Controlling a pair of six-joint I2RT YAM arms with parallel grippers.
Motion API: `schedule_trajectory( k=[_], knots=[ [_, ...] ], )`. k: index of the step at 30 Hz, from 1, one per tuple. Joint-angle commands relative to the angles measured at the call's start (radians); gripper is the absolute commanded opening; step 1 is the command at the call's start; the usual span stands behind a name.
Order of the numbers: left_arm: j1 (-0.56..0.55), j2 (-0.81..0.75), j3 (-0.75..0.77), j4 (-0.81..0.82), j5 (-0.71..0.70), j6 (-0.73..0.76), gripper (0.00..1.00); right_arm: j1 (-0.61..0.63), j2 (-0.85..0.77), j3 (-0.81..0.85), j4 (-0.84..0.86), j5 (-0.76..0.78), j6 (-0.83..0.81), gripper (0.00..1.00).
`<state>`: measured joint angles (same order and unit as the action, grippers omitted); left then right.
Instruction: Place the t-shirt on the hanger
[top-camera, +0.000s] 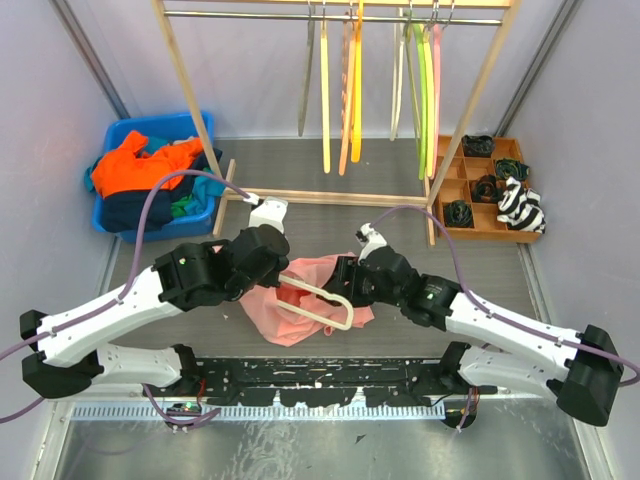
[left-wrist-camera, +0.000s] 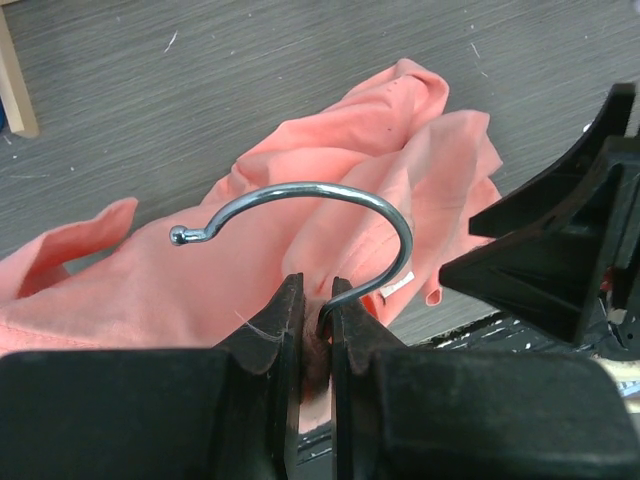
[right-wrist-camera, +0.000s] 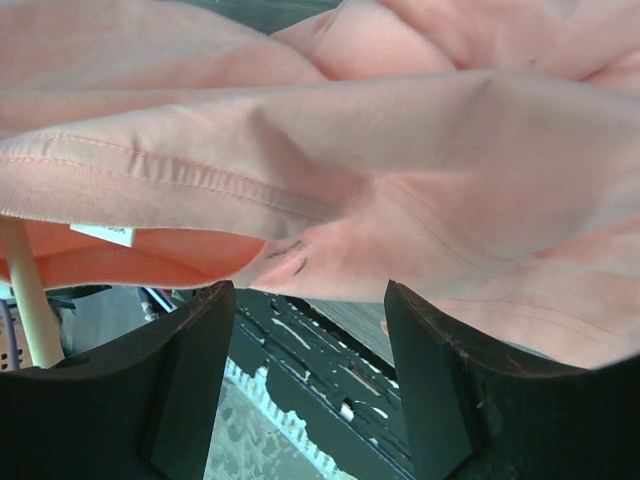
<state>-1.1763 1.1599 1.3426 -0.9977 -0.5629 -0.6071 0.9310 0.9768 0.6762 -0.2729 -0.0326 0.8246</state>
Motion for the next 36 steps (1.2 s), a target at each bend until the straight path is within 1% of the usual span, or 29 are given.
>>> schedule_trajectory(
  k=[1,6,9,15,22,23,25,28,31,32,33,36],
  knots=[
    [-0.003,-0.028,-0.01,0.051,-0.032,0.01,0.0,0.06,0.025,0.004,0.164,0.072,0.065,0.67],
    [-0.004,-0.029,-0.02,0.071,-0.035,0.012,0.0,0.145,0.052,0.008,0.182,0.182,0.096,0.66],
    [-0.003,-0.025,-0.025,0.088,-0.032,0.012,0.0,0.16,0.067,-0.008,0.184,0.232,0.125,0.66],
    [-0.003,-0.018,-0.026,0.108,-0.016,0.013,0.0,0.164,0.118,-0.013,0.168,0.388,0.163,0.66],
    [0.001,-0.025,-0.062,0.151,-0.003,0.002,0.0,0.162,0.252,0.042,0.18,0.428,0.145,0.66],
    [0.001,-0.023,-0.062,0.152,-0.003,0.003,0.0,0.158,0.259,0.04,0.184,0.431,0.147,0.63],
    [0.001,-0.028,-0.064,0.15,-0.01,0.004,0.0,0.145,0.259,0.033,0.189,0.418,0.144,0.53],
    [0.003,-0.045,-0.073,0.151,-0.028,0.011,0.0,0.124,0.214,0.008,0.169,0.415,0.143,0.31],
    [0.007,-0.062,-0.087,0.154,-0.046,0.016,0.0,0.092,0.125,-0.022,0.151,0.388,0.131,0.12],
    [0.009,-0.068,-0.092,0.157,-0.052,0.018,0.0,0.088,0.098,-0.022,0.128,0.39,0.126,0.04],
    [0.012,-0.076,-0.099,0.16,-0.061,0.019,0.0,0.087,0.069,-0.02,0.094,0.39,0.119,0.01],
    [0.023,-0.09,-0.117,0.168,-0.068,0.024,0.0,0.086,-0.001,-0.017,0.033,0.388,0.094,0.01]
  ],
)
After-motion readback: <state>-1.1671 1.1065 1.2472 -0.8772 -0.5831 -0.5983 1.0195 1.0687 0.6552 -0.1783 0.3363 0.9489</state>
